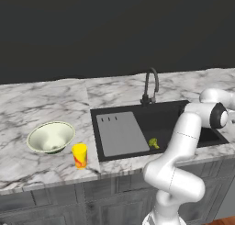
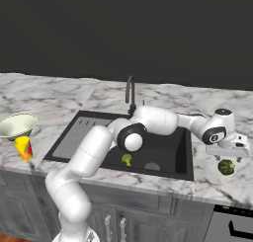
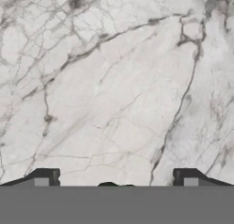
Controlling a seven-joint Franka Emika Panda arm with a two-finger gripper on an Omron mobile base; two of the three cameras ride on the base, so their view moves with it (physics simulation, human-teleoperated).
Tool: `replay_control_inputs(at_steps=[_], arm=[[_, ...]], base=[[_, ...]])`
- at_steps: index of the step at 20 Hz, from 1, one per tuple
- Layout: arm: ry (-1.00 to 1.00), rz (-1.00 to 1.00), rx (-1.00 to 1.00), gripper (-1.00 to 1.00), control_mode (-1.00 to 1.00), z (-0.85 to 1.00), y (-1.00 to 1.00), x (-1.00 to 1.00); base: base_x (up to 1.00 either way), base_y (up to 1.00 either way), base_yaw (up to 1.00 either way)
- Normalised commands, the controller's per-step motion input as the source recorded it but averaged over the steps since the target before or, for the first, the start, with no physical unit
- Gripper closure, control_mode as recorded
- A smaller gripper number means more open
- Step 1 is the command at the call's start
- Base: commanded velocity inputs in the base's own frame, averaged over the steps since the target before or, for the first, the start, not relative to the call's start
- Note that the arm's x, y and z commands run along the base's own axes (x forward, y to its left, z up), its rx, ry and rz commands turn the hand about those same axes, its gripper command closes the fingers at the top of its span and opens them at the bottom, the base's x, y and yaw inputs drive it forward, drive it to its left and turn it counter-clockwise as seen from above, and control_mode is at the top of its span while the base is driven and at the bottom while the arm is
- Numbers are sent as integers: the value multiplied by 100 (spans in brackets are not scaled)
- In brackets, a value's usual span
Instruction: Remove the broccoli and broccoli from the sink. Then move the bowl and cup from the counter to the sink for washing.
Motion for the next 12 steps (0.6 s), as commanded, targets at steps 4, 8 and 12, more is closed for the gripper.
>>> replay_control_inputs(at_steps=[4, 8, 12], arm=[[0, 5, 0, -100, -100, 17, 4, 2], [0, 5, 0, -100, -100, 18, 9, 1], [0, 6, 0, -100, -100, 16, 17, 0]], base=[[0, 0, 0], [0, 0, 0], [0, 0, 0]])
